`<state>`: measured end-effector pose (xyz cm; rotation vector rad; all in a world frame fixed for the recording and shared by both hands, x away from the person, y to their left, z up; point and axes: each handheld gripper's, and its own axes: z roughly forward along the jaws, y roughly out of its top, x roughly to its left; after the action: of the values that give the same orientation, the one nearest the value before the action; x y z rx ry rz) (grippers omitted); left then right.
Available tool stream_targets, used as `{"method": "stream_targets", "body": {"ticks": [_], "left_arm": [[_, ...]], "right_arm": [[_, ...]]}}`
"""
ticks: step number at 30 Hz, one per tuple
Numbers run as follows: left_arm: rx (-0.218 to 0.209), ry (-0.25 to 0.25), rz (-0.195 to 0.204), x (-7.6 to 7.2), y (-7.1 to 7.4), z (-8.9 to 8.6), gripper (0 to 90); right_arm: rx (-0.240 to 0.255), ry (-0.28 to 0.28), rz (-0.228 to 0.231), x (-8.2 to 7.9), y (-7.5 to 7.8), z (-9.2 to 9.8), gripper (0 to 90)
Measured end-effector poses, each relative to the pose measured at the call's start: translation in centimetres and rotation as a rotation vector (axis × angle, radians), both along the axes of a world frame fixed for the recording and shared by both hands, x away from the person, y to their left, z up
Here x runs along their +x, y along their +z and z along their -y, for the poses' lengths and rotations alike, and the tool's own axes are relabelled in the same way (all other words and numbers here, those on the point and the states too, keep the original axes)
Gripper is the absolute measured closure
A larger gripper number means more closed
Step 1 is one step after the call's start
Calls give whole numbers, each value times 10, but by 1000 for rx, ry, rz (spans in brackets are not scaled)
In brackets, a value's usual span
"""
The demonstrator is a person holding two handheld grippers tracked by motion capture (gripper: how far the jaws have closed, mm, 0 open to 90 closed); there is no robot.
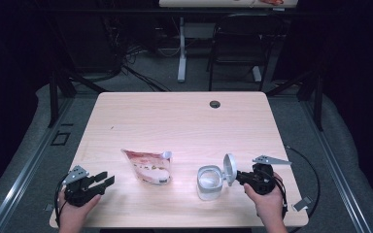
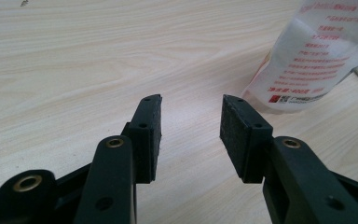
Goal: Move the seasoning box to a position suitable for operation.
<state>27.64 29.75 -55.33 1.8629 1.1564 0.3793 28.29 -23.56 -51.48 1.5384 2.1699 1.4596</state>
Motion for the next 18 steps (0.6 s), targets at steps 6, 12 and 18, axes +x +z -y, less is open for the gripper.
{"method": "stream_targets", "body": {"ticks": [6, 12, 18], "left_arm": [[-2, 4, 3, 0, 0, 0, 586], [-2, 4, 5, 0, 0, 0, 585], [-2, 10, 8, -1, 0, -1, 582]], "right_arm": [[-2, 1, 1, 0, 0, 0, 900], [-20, -1, 9, -1, -1, -1, 893], [-41, -9, 22, -2, -2, 0, 864]]}}
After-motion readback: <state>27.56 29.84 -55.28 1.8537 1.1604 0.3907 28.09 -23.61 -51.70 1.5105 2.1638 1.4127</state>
